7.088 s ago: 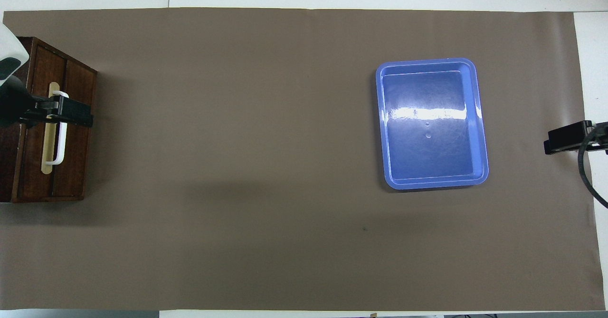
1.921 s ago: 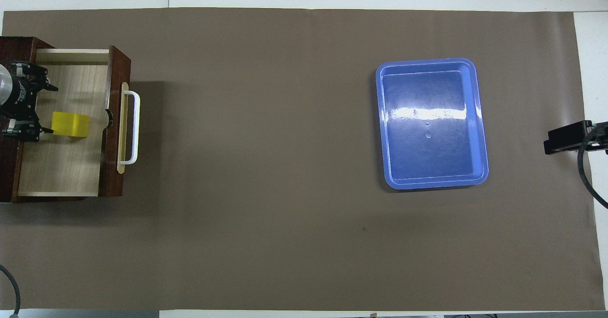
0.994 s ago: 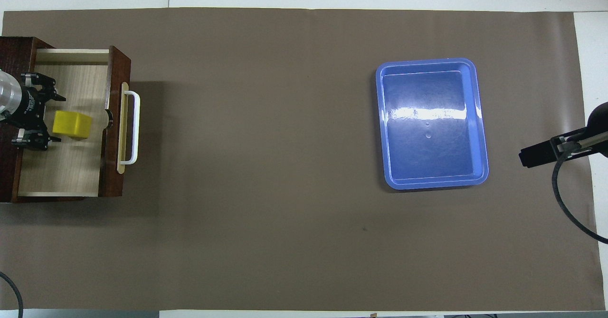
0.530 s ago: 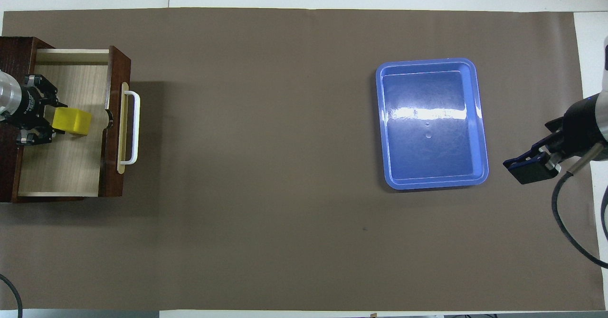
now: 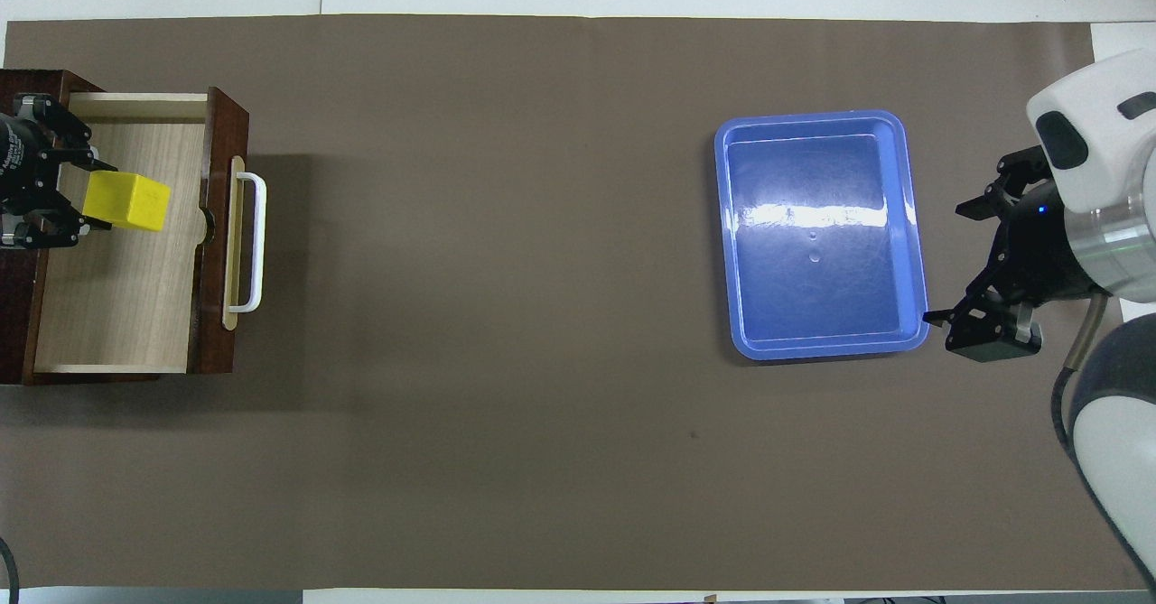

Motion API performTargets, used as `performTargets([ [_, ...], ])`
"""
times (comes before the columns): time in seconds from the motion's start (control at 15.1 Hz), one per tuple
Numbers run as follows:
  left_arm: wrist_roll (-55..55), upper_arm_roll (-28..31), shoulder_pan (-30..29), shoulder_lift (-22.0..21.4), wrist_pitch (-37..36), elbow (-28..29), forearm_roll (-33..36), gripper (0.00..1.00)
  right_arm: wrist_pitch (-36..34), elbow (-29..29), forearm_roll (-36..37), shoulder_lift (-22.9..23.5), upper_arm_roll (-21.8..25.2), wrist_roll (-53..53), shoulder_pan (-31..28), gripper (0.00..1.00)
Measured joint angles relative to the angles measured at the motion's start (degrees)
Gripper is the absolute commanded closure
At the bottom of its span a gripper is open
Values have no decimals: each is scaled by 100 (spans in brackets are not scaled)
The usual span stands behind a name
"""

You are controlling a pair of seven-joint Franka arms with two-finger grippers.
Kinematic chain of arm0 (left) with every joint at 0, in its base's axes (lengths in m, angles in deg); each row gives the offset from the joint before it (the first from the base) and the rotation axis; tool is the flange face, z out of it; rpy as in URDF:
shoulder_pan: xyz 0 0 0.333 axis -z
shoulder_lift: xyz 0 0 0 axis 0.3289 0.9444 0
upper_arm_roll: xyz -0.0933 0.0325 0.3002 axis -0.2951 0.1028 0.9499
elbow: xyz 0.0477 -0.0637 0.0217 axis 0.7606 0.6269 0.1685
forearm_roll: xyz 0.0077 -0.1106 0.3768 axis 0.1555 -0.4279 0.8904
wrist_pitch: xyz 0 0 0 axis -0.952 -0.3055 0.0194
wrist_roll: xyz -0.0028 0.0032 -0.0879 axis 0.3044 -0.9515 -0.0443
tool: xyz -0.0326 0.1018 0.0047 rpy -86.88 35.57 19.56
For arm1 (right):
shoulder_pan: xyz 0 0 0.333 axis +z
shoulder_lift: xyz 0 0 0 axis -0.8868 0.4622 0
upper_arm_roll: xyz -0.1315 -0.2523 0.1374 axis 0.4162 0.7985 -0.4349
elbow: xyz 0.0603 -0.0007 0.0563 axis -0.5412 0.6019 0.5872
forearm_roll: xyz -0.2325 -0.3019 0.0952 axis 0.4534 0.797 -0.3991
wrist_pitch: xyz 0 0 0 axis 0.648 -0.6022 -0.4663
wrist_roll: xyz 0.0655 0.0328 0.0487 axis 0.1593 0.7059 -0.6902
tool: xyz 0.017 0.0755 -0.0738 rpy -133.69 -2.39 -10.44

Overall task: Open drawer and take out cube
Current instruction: 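Lift the cube with the left gripper while the right gripper approaches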

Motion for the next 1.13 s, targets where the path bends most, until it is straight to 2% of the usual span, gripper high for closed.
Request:
performTargets([
  [0.13,731,-27,276,-10,-231,-230,-63,100,0,69,-462,-5,-8,-411,-8,0],
  [0.4,2680,-70,1252,5,-300,-258,-40,100,7,201,-1392,-5,-4,-970,-7,0],
  [0.6,3521,-95,1878,9,-309,-259,22,100,87,305,-1981,-6,-52,-1404,-2,0],
  [1.13,4672,-899,2106,14,-386,-154,323,100,960,1150,-3262,-178,-241,-2975,72,0],
])
